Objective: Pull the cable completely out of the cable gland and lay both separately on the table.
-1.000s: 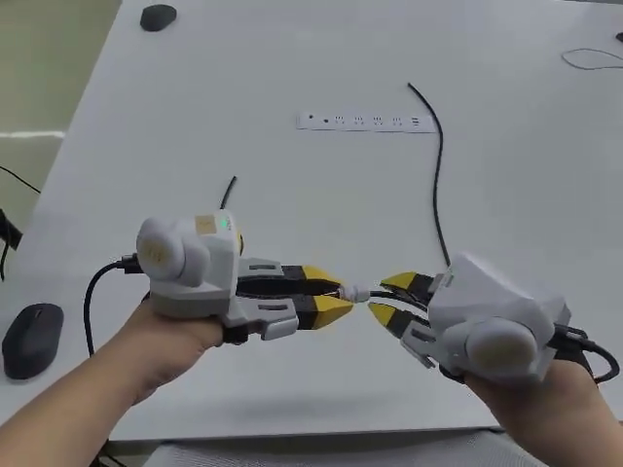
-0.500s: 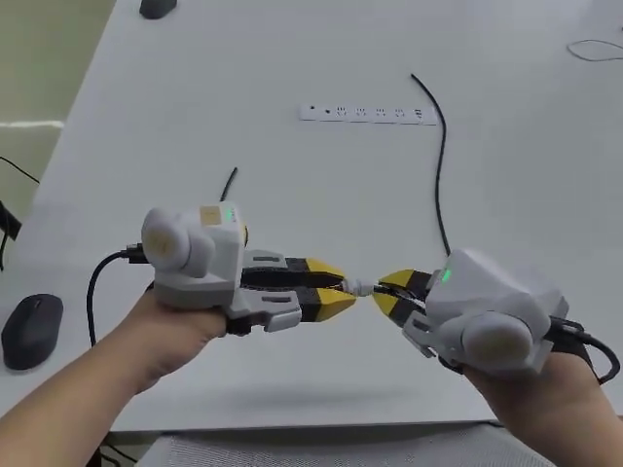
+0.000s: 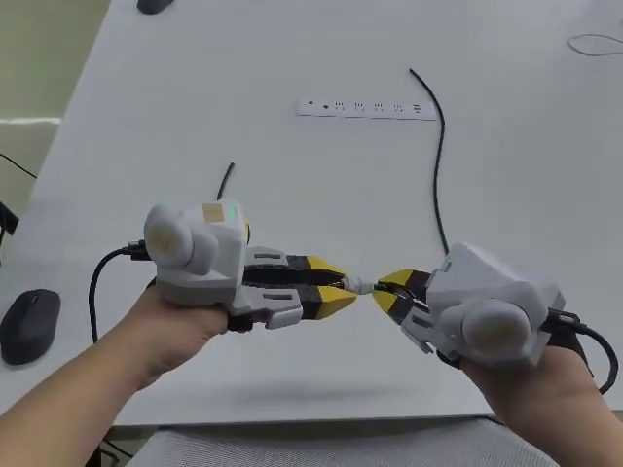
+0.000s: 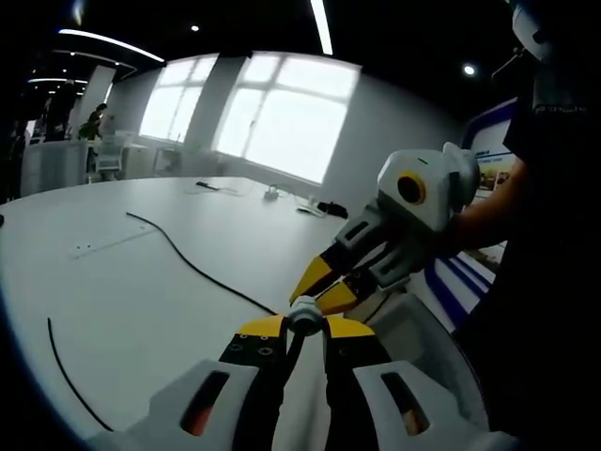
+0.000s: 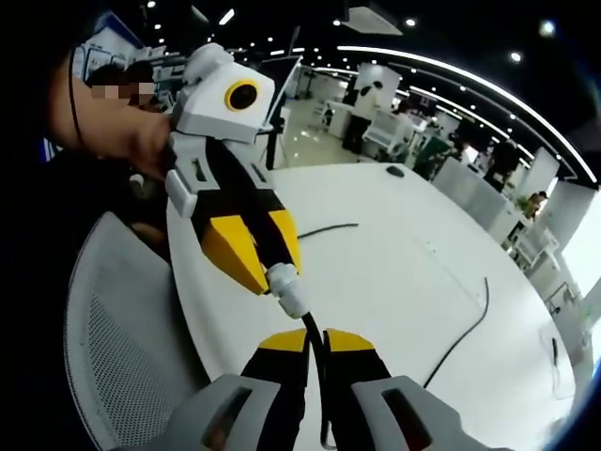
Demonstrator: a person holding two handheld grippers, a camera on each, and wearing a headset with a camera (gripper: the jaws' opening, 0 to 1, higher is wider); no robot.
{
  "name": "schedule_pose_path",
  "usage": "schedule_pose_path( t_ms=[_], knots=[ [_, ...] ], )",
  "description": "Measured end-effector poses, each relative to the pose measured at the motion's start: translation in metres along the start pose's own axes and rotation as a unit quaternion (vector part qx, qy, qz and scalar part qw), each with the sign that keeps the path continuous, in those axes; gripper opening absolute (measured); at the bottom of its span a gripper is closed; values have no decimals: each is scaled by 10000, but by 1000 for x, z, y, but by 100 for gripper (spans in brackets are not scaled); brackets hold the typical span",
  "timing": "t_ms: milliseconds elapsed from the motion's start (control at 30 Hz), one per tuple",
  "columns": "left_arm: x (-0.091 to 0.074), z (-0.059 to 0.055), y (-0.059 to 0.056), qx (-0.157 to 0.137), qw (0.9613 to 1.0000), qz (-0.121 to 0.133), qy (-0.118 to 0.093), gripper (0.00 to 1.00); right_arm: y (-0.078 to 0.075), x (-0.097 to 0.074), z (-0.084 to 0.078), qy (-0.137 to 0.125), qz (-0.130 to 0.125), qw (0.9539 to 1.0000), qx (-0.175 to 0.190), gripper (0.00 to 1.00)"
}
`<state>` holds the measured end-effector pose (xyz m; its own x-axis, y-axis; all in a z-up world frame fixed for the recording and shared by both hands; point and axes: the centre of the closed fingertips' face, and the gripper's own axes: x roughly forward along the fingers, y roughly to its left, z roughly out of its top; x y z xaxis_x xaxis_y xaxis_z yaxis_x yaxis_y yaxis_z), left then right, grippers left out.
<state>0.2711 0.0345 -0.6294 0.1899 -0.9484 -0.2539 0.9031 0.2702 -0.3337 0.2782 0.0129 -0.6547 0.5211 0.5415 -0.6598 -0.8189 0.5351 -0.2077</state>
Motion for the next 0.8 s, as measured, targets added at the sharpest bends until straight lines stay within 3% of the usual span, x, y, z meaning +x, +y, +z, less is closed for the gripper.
schedule_pose_path(
  t_ms=[267, 533, 633, 800],
  knots=[
    [2, 0, 1, 16, 10000, 40, -18, 15, -2, 0, -2, -26, 16, 9998, 206, 0],
    [1, 1, 3, -3, 10000, 80, -38, 15, -10, 1, -15, 70, -30, 9988, 479, 0],
    [1, 2, 4, -23, 9999, 116, -64, 15, -17, 3, -26, 140, -113, 9962, 849, 0],
    [1, 3, 3, -26, 9999, 115, -90, 15, -25, 4, -44, 323, -219, 9939, 1035, 0]
  ],
)
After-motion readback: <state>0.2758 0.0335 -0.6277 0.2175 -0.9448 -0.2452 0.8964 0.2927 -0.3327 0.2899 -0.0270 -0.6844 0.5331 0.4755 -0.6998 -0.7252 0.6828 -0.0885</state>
